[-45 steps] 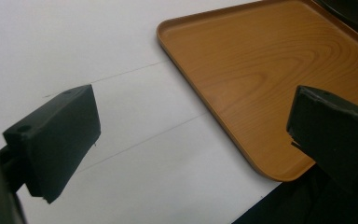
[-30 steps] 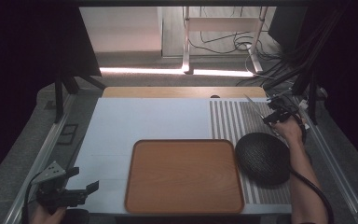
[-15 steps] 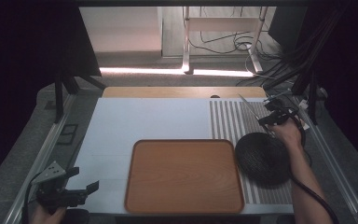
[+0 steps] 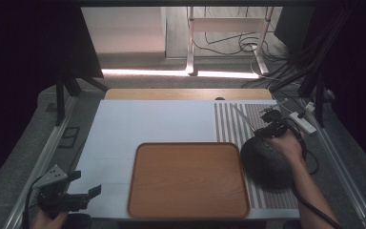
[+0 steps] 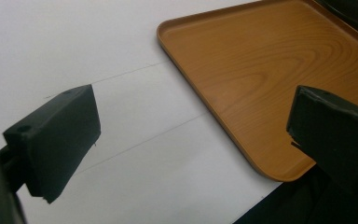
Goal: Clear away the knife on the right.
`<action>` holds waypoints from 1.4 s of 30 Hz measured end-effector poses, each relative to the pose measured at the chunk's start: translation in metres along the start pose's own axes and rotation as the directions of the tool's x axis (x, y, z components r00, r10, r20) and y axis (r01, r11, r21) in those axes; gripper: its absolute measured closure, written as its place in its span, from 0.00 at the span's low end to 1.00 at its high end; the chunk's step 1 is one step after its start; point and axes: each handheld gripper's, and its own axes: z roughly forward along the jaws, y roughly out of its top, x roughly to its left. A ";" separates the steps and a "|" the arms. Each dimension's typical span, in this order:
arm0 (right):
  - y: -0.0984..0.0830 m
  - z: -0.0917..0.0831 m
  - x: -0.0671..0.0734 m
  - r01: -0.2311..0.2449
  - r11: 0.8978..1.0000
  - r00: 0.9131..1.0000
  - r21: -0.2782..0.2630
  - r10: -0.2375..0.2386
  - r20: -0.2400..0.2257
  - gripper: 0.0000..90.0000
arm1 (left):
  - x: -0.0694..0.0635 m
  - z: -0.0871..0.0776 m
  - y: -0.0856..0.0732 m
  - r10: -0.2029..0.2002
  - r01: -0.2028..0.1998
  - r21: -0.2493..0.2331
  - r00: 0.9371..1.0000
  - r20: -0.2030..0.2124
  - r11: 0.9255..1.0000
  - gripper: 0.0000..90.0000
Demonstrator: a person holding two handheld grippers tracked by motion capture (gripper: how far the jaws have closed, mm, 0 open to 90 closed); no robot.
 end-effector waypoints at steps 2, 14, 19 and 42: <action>-0.002 0.000 0.009 0.011 1.000 1.000 0.008 -0.011 -0.006 0.89 | 0.000 0.000 0.000 0.000 0.000 0.000 1.000 0.000 1.000 0.03; -0.015 -0.005 0.058 0.087 0.996 0.995 0.020 -0.086 -0.054 0.89 | 0.000 0.000 0.000 0.002 -0.002 0.000 1.000 -0.001 1.000 0.03; -0.022 -0.008 0.076 0.112 0.993 0.991 0.022 -0.110 -0.075 0.89 | 0.000 0.000 0.000 0.003 -0.003 0.001 1.000 -0.002 1.000 0.03; -0.050 -0.007 0.154 0.199 0.978 0.972 0.066 -0.188 -0.141 0.89 | 0.000 0.001 0.000 0.003 -0.003 0.006 1.000 -0.005 1.000 0.03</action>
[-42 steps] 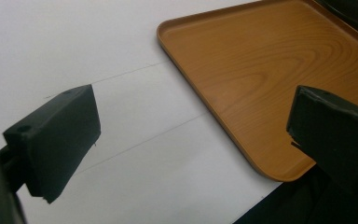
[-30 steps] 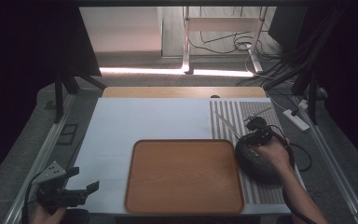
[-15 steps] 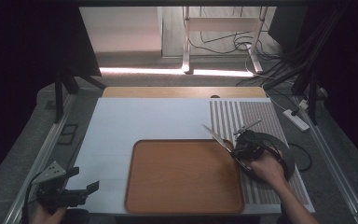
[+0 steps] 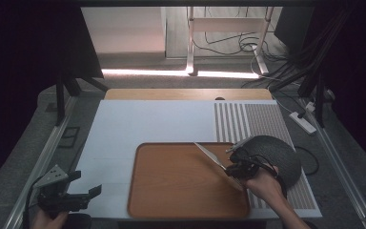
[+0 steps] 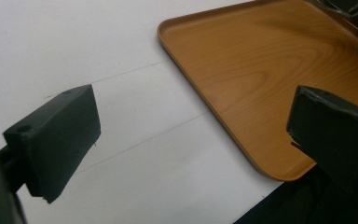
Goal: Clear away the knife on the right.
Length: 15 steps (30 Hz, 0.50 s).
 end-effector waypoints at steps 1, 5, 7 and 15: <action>0.000 0.001 0.002 0.004 1.000 1.000 0.007 -0.004 -0.004 0.89 | 0.000 0.000 0.000 -0.001 0.001 0.001 1.000 0.000 1.000 0.03; -0.003 0.009 0.009 0.011 0.999 1.000 0.034 -0.010 -0.011 0.89 | 0.000 0.000 0.000 0.000 0.000 0.001 1.000 -0.001 1.000 0.03; -0.004 0.015 0.012 0.017 0.998 1.000 0.054 -0.016 -0.009 0.89 | 0.000 0.000 0.000 0.000 0.000 0.002 1.000 -0.001 1.000 0.03; -0.008 0.026 0.017 0.043 0.994 0.999 0.099 -0.041 -0.025 0.87 | 0.000 0.000 0.000 0.001 -0.001 0.003 1.000 -0.003 1.000 0.03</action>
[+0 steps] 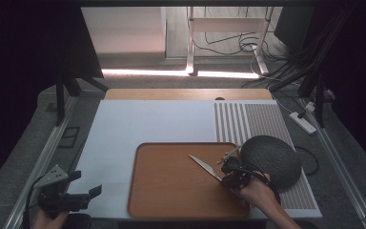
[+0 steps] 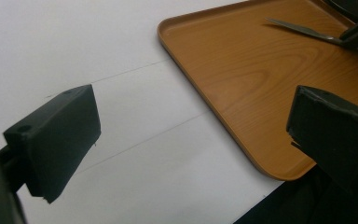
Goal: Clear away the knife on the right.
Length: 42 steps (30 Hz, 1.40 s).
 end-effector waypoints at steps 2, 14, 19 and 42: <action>0.003 -0.007 -0.003 0.007 0.999 1.000 -0.037 -0.007 -0.001 0.79 | 0.000 0.000 0.000 0.002 -0.002 0.002 1.000 -0.002 1.000 0.03; 0.037 -0.007 0.002 0.112 0.988 0.991 -0.105 -0.118 -0.055 1.00 | 0.000 0.000 0.000 -0.004 0.004 0.002 1.000 -0.003 1.000 0.03; 0.054 0.009 0.013 0.167 0.981 0.984 -0.096 -0.172 -0.048 1.00 | 0.001 0.000 0.000 -0.007 0.007 0.004 1.000 -0.002 1.000 0.03; 0.042 0.018 -0.024 0.083 0.996 0.996 -0.031 -0.082 0.021 1.00 | 0.000 0.001 0.000 -0.005 0.005 0.011 1.000 -0.005 1.000 0.03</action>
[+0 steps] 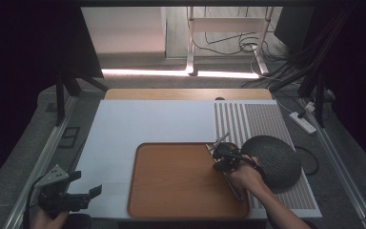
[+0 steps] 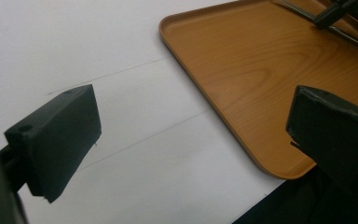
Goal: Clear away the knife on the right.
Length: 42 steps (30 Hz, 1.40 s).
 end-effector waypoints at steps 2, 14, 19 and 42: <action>-0.004 -0.002 -0.002 -0.007 1.000 1.000 0.007 0.007 0.010 1.00 | 0.000 0.000 0.000 0.001 -0.001 0.002 1.000 -0.001 1.000 0.03; -0.024 -0.011 -0.011 -0.059 0.998 0.998 0.023 0.059 0.029 1.00 | 0.000 0.000 0.000 0.006 -0.006 0.002 1.000 0.000 1.000 0.03; -0.033 -0.015 -0.018 -0.083 0.996 0.996 0.029 0.083 0.028 1.00 | 0.000 0.000 0.000 0.006 -0.006 0.003 1.000 -0.001 1.000 0.03; -0.035 -0.026 -0.021 -0.153 0.988 0.988 -0.022 0.152 -0.028 0.71 | -0.001 0.001 0.001 0.009 -0.009 0.007 1.000 -0.001 1.000 0.04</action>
